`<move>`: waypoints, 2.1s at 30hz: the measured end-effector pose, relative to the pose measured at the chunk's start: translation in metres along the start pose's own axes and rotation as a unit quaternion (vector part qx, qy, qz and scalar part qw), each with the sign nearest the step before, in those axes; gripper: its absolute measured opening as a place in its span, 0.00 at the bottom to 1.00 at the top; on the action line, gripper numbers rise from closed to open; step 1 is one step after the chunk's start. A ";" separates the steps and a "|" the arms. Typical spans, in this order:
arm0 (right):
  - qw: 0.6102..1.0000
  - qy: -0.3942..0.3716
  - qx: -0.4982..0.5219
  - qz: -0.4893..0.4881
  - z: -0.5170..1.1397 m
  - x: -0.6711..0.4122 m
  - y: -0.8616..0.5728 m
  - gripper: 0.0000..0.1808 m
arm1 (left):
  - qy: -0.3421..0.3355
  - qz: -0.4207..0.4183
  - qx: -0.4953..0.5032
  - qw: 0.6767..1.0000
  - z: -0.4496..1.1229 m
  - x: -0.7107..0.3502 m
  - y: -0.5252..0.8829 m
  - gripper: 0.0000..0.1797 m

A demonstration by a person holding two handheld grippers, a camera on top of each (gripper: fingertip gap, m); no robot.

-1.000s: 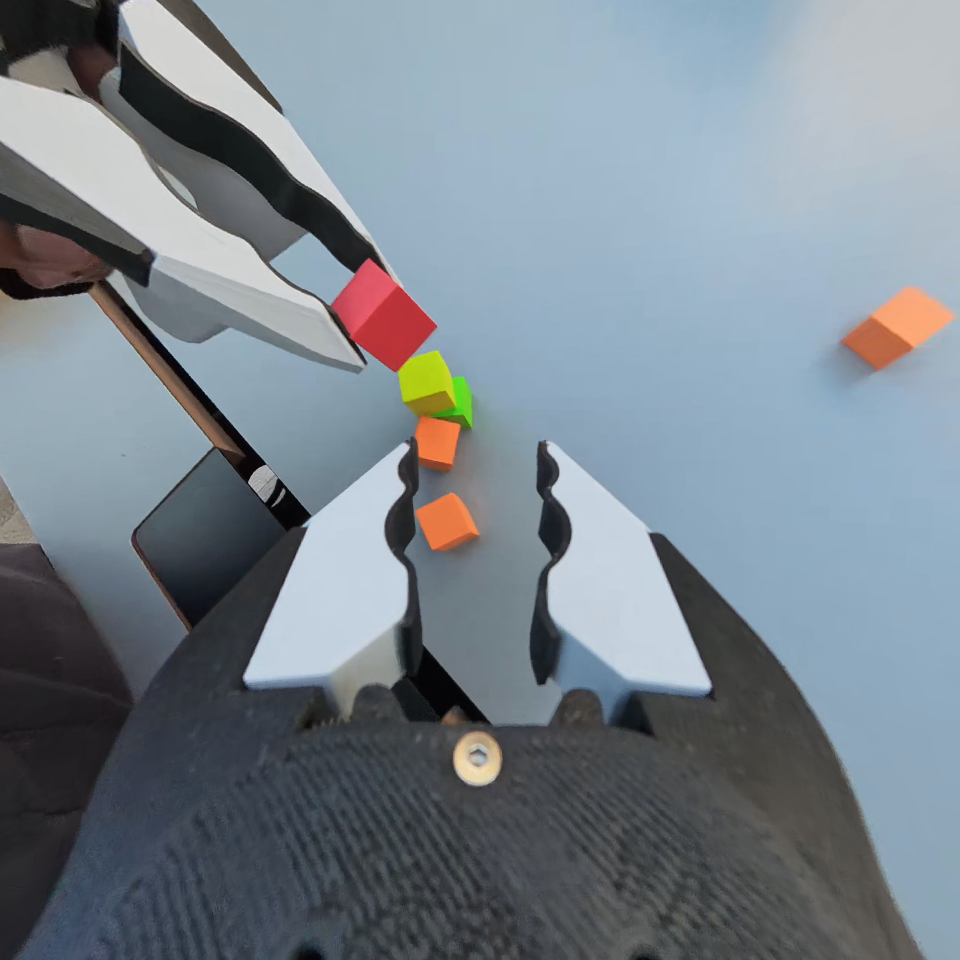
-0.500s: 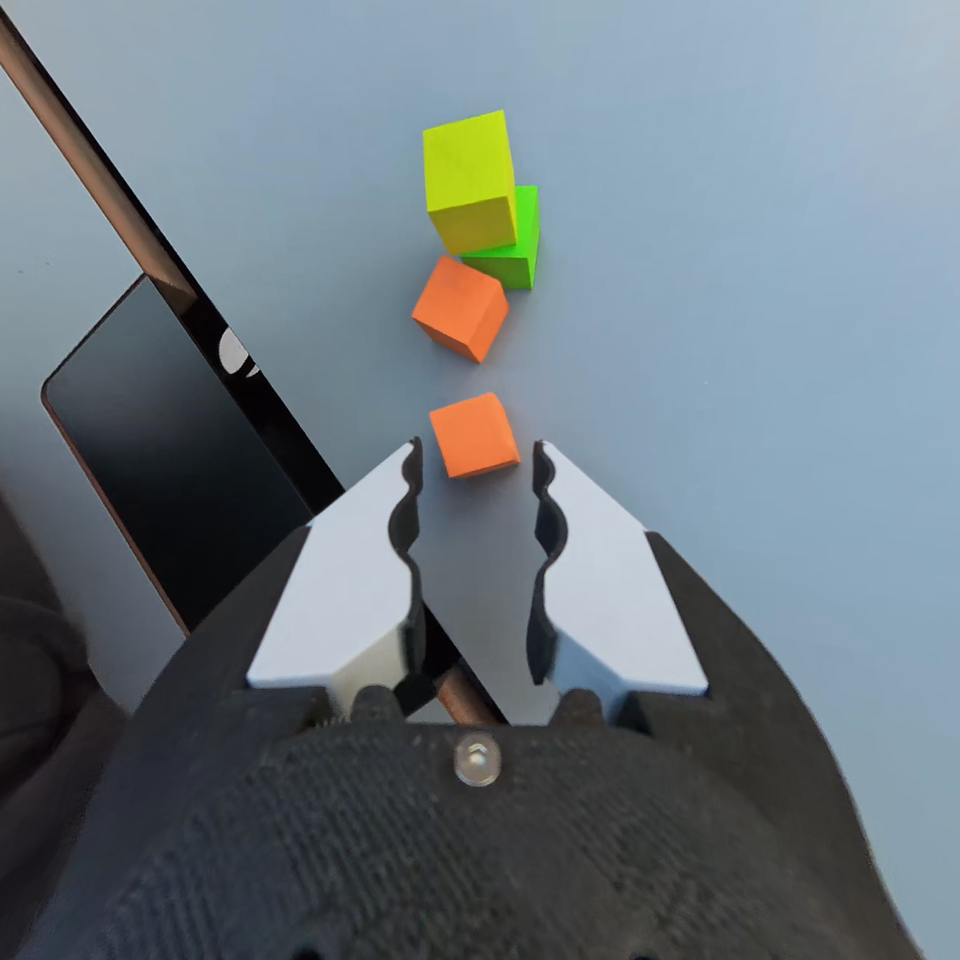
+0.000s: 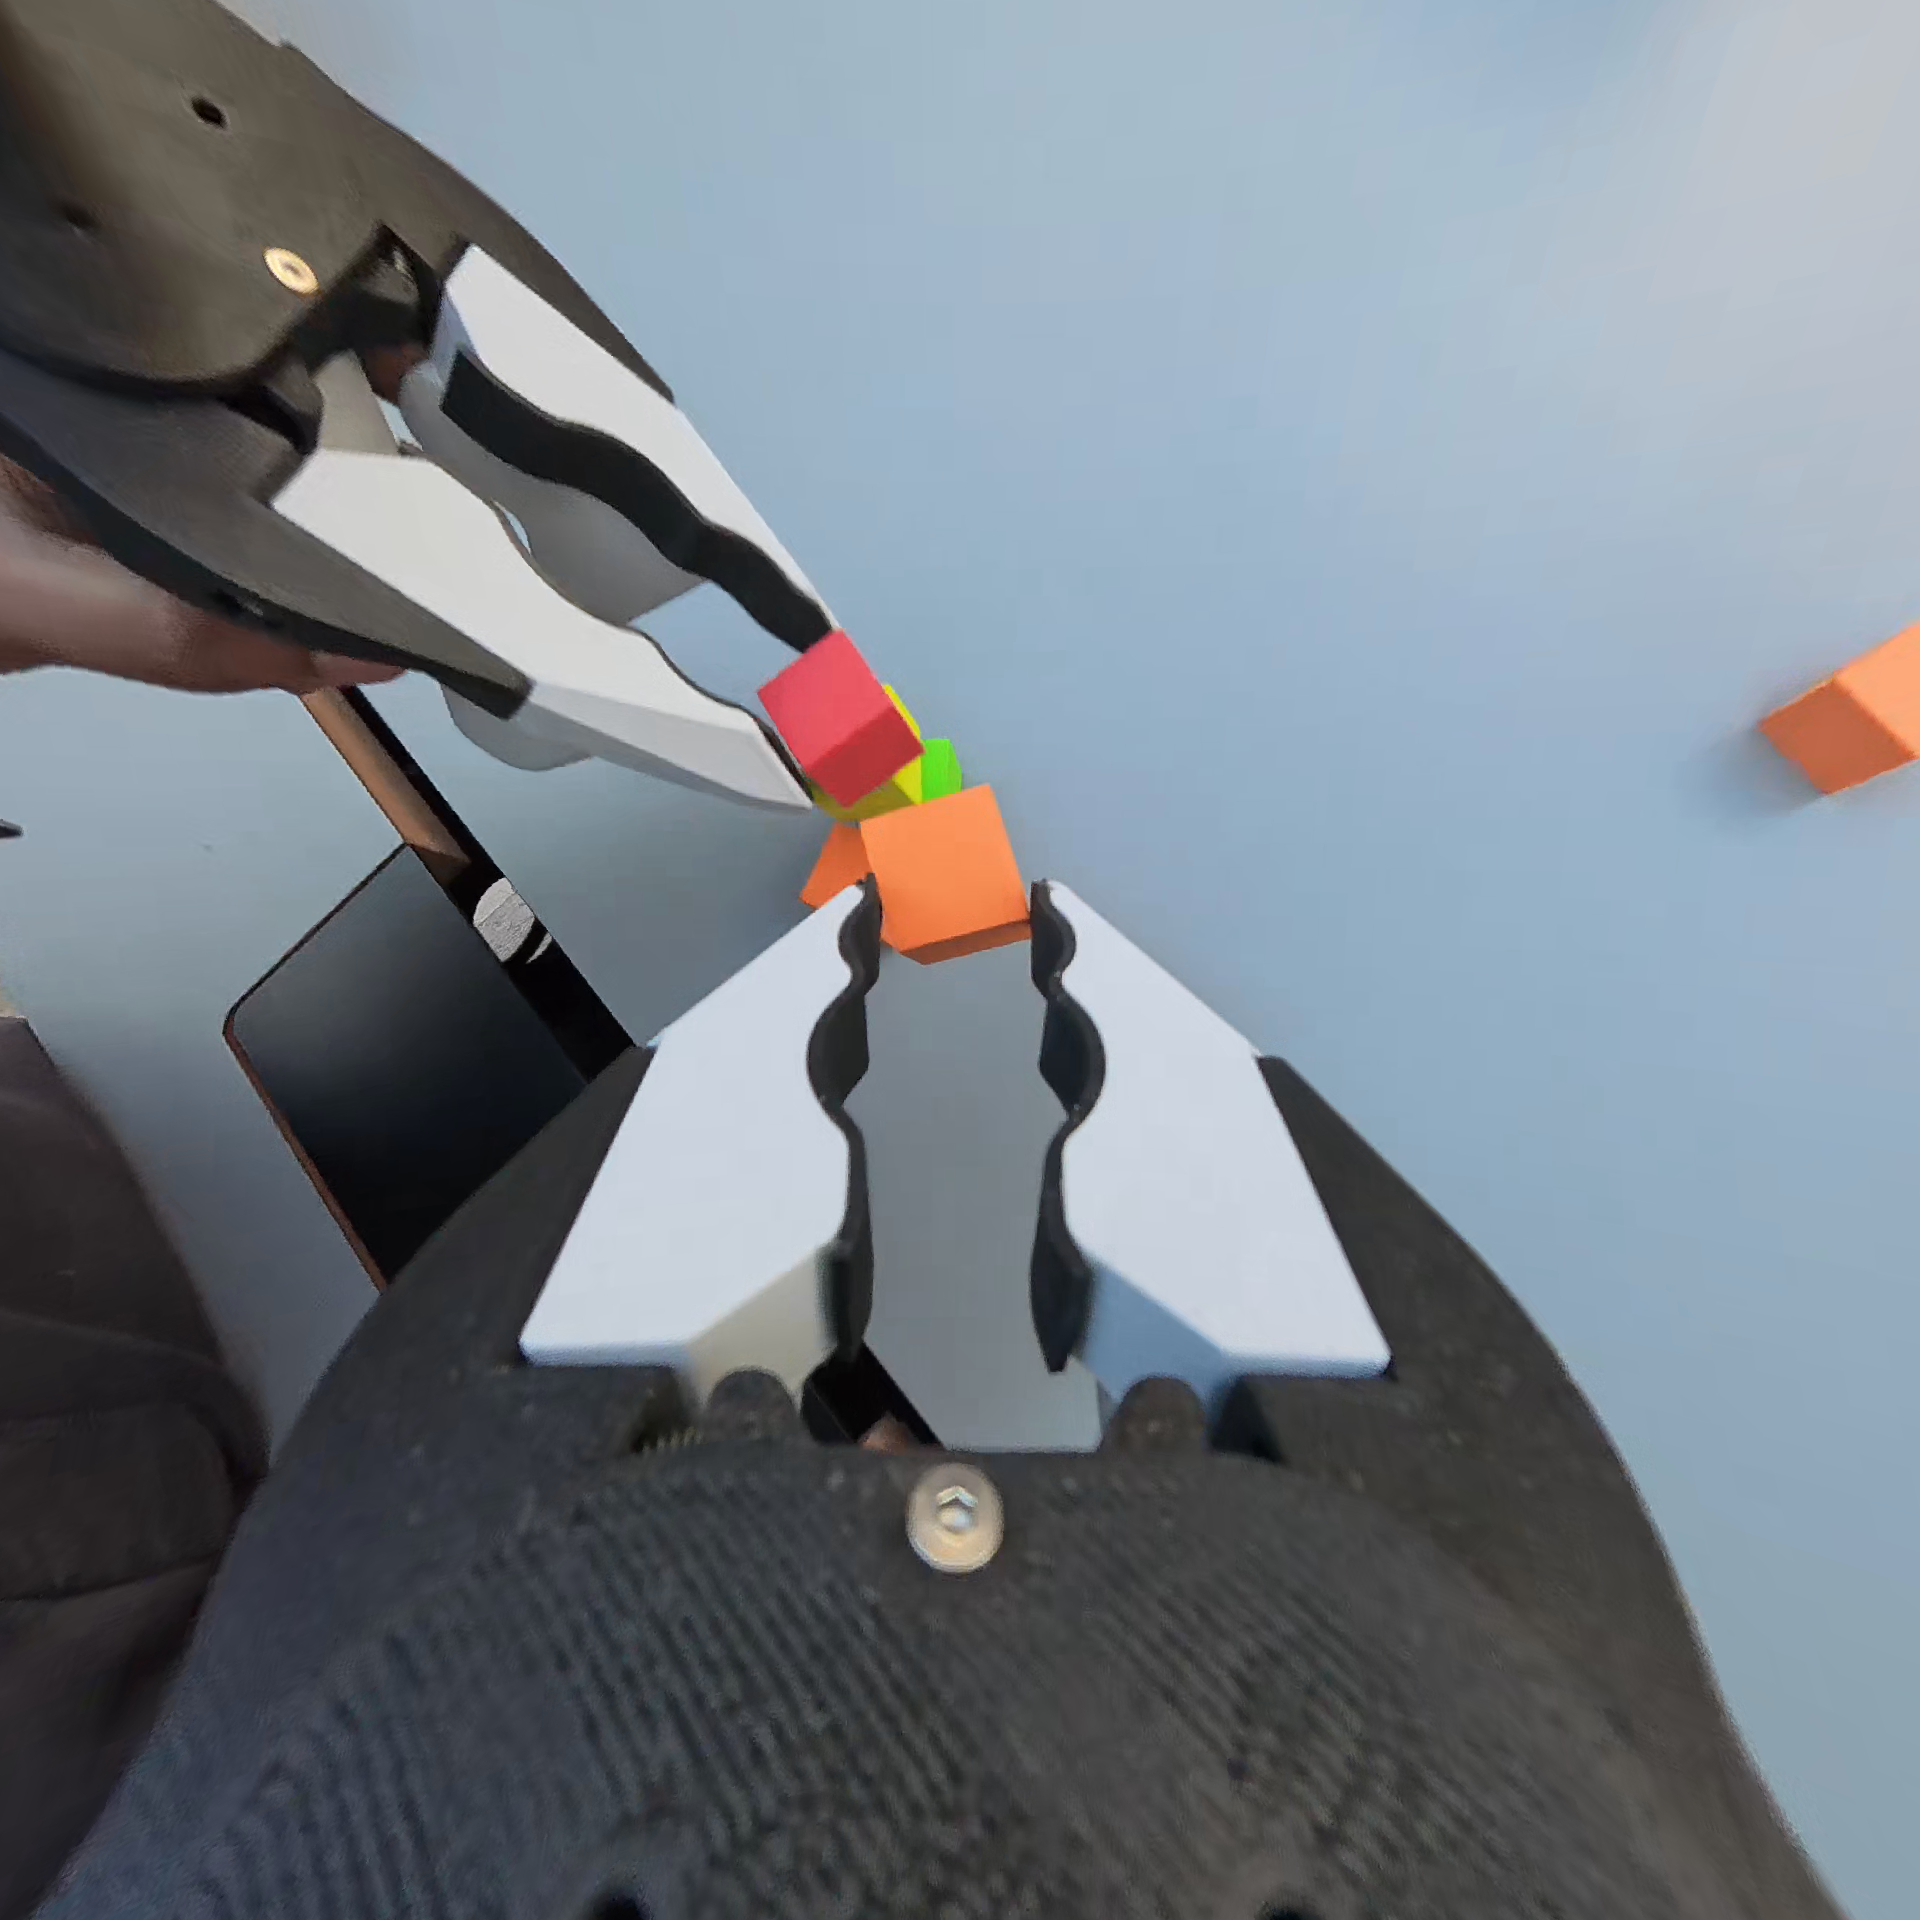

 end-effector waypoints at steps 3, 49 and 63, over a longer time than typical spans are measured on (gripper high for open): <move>1.000 -0.007 -0.004 -0.022 0.000 -0.018 0.006 0.15 | -0.003 0.005 -0.002 1.000 -0.005 0.001 -0.001 0.22; 0.993 -0.016 0.066 0.096 -0.021 0.053 -0.036 0.06 | -0.060 0.117 0.041 0.990 0.059 -0.141 0.067 0.26; 0.990 -0.075 0.076 0.090 -0.047 0.042 -0.057 0.06 | 0.045 0.237 0.072 0.968 0.176 -0.188 0.044 0.14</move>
Point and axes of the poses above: each gripper's, where its closed fingertips meet, z out along the fingers, x out of its underside, y = z × x across the jaws, the point moved 10 cm from there along -z, back along the fingers, and after that the axes turned 4 degrees about -x, right-handed, at the moved point
